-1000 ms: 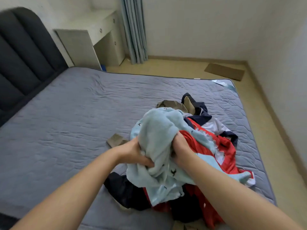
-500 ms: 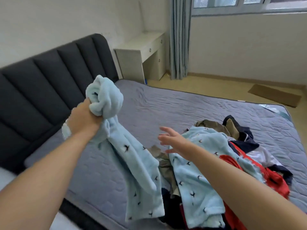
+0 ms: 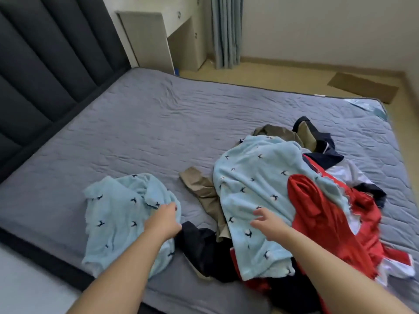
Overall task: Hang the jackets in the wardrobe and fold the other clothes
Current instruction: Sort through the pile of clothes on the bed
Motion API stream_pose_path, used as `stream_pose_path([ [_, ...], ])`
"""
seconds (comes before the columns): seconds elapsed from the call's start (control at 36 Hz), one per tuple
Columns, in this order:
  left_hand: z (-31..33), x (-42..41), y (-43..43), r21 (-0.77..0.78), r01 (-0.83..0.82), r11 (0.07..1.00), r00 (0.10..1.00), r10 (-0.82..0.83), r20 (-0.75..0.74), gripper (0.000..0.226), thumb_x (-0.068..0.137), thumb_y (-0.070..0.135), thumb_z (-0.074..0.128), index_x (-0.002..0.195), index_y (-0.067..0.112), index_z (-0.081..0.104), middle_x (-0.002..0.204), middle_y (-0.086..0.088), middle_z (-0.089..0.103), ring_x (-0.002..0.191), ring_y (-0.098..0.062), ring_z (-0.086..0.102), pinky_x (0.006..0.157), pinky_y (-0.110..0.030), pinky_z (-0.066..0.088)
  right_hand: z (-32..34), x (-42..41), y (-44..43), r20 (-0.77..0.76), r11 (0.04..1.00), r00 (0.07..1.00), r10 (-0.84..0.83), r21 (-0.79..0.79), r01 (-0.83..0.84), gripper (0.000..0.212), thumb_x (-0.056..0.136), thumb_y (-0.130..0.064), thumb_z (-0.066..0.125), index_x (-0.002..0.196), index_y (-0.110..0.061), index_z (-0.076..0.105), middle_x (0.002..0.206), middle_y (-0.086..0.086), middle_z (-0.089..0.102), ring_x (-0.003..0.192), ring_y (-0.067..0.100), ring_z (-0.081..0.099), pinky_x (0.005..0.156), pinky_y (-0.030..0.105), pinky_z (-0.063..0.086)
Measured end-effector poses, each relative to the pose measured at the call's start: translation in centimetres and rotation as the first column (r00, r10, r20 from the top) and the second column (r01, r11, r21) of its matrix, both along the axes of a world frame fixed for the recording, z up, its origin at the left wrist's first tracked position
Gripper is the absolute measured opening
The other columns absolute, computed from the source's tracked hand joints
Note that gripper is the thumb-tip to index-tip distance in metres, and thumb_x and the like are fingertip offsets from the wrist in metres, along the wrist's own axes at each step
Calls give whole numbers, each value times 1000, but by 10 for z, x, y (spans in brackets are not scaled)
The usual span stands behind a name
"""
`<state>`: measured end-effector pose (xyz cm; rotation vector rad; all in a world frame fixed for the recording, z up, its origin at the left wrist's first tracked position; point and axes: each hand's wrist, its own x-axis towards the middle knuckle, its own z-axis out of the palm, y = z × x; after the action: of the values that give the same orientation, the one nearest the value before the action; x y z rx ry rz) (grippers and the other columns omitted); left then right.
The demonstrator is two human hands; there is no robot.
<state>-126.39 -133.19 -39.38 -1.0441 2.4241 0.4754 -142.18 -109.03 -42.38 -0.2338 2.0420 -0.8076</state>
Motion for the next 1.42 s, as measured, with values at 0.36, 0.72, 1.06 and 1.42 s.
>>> stream_pose_path([
  [0.36, -109, -56, 145, 213, 227, 950, 971, -237, 21, 26, 87, 25, 52, 113, 22, 53, 118, 1, 57, 105, -19, 56, 84, -33, 49, -89, -11, 113, -139, 967, 987, 76, 250, -39, 48, 85, -17, 56, 133, -15, 49, 132, 8, 52, 117, 21, 53, 87, 23, 40],
  [0.72, -121, -117, 225, 213, 365, 907, 931, -362, -50, 45, 89, 35, 55, 130, 23, 42, 130, 2, 46, 117, -19, 47, 87, -32, 46, -85, -42, 172, -363, 911, 888, 282, 391, -129, 56, 85, -14, 52, 137, -30, 41, 153, 7, 19, 131, 29, 36, 99, 37, 43],
  [1.06, -133, -171, 245, 222, 466, 857, 878, -417, -234, 57, 84, 31, 61, 135, 24, 37, 138, 1, 40, 124, -16, 45, 95, -35, 45, -122, -111, 170, -234, 967, 944, -235, 47, 252, 116, 75, -16, 78, 153, -18, -7, 159, 10, 13, 142, 24, 27, 111, 32, 31],
  [1.42, -148, -191, 254, 247, 425, 871, 876, -326, -356, 62, 79, 26, 67, 135, 23, 39, 136, -2, 45, 126, -15, 44, 100, -32, 40, -134, -122, 177, -340, 971, 936, -93, 175, 160, 8, 84, -23, 58, 77, -20, 59, 89, 1, 62, 94, 26, 61, 81, 32, 46],
])
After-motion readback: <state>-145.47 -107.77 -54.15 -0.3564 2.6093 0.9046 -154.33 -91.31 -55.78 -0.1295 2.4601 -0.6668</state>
